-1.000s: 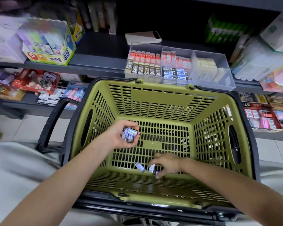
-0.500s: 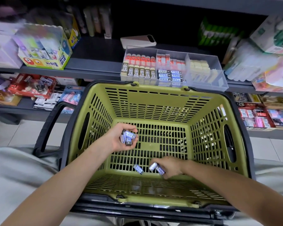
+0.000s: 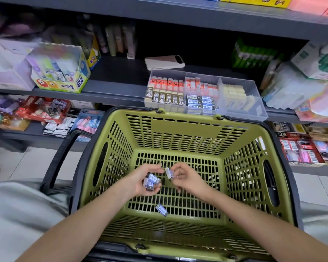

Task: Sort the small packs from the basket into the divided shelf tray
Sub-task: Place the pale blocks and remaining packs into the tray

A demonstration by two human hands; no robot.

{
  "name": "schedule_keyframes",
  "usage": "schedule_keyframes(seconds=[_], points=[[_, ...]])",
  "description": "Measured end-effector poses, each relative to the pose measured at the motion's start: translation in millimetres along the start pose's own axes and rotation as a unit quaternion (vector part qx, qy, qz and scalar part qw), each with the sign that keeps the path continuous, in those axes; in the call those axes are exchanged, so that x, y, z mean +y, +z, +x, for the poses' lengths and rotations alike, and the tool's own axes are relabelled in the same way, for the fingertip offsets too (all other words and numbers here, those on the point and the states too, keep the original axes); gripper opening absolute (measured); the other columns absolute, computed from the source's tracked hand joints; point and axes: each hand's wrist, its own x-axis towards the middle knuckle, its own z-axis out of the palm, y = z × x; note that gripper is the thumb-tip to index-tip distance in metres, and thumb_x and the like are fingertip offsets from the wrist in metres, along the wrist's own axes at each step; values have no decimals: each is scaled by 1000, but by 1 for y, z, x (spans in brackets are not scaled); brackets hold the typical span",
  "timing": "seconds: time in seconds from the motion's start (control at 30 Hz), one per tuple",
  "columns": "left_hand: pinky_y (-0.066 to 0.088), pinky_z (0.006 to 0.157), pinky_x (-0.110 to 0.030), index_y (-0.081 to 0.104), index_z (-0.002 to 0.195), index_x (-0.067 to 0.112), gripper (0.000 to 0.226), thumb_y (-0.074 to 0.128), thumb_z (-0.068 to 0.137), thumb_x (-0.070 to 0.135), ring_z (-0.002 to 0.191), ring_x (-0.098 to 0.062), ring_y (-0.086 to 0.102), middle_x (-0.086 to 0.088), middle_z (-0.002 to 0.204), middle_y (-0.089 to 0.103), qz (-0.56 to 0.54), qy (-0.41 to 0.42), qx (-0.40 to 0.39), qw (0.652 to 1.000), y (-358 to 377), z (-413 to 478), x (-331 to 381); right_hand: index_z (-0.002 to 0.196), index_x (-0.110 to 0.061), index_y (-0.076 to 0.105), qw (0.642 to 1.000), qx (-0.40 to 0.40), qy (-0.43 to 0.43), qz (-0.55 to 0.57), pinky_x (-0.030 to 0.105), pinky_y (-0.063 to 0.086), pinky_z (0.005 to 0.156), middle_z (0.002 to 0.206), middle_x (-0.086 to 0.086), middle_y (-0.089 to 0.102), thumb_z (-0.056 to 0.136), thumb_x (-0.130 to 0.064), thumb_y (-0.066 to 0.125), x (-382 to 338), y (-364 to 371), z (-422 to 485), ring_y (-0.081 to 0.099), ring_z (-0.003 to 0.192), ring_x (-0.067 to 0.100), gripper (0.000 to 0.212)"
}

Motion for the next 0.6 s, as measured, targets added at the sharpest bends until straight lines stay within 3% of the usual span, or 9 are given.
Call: schedule_keyframes(seconds=[0.13,0.2,0.23,0.3,0.37,0.4,0.5,0.6], points=[[57,66,-37,76,80,2,30,74,74,31,75,-29,67,-17,84,71,-59,-13,-71,996,6,-3,-2,98,-18,59,995,-62,-48,59,19,47,54,80,1,62,80,-6,67,-23,10,4,57,61,13,23],[56,56,-30,75,83,0,25,73,73,23,67,-26,65,-18,80,68,-82,-4,-67,994,5,-5,0,93,-15,63,995,-19,-29,92,19,45,52,72,0,63,84,-13,66,-20,4,12,55,59,15,10],[54,51,-27,75,82,0,22,72,71,19,64,-24,63,-17,77,67,-91,2,-55,994,4,-6,2,93,-14,62,998,29,-13,49,19,45,52,70,-1,61,86,-16,64,-14,-1,18,54,59,15,8],[51,45,-24,74,76,-1,18,70,69,16,62,-23,61,-16,71,66,-109,13,-27,994,1,-7,5,105,-15,57,974,103,35,-197,20,46,52,76,-3,61,86,-30,65,4,-7,29,55,63,13,25],[51,45,-24,71,73,-1,14,69,73,13,62,-23,62,-15,69,66,-117,25,-15,993,0,-9,10,120,-16,47,906,76,76,-409,25,50,60,98,0,60,82,-46,65,25,-5,38,60,77,15,52],[51,45,-24,70,73,-1,13,68,76,12,63,-23,62,-15,70,66,-122,30,-15,992,-1,-9,12,123,-17,44,885,55,85,-455,31,53,66,108,2,58,80,-49,64,33,-2,41,61,86,18,58],[52,47,-25,71,66,-1,14,69,75,9,68,-24,61,-15,74,65,-130,37,-22,991,-2,-10,16,118,-16,46,877,58,71,-472,37,54,76,113,4,56,84,-40,62,43,0,47,60,93,23,44],[54,49,-27,72,60,-1,14,70,70,9,71,-23,61,-15,72,64,-139,39,-28,989,-3,-11,20,101,-17,52,910,74,56,-404,29,54,69,92,-2,60,90,-28,57,38,1,41,60,78,16,17]])
